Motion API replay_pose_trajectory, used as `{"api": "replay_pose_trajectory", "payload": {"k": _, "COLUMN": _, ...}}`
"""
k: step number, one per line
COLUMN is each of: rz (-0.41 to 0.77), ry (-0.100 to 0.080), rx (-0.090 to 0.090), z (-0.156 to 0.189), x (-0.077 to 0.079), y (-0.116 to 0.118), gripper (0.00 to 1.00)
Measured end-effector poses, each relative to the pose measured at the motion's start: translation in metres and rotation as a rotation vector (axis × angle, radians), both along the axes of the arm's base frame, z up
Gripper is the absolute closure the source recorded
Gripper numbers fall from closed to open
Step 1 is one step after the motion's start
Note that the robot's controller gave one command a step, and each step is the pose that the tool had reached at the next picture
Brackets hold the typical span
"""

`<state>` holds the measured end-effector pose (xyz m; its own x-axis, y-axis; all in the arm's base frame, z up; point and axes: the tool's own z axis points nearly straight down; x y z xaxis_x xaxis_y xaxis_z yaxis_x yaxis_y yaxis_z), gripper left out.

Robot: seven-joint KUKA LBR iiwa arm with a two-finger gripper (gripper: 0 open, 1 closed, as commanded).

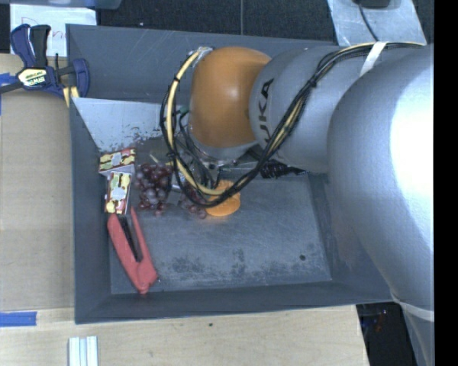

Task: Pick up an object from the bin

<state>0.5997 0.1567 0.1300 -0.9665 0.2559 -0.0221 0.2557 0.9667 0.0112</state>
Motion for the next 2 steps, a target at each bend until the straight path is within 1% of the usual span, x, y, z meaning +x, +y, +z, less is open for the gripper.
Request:
{"api": "replay_pose_trajectory", "payload": {"k": 1, "rz": 0.000, "ry": -0.005, "rx": 0.001, "z": 0.021, "x": 0.001, "y": 0.000, "gripper": 1.00}}
{"api": "replay_pose_trajectory", "payload": {"k": 2, "rz": -0.001, "ry": -0.003, "rx": 0.001, "z": 0.034, "x": 0.001, "y": 0.000, "gripper": 1.00}}
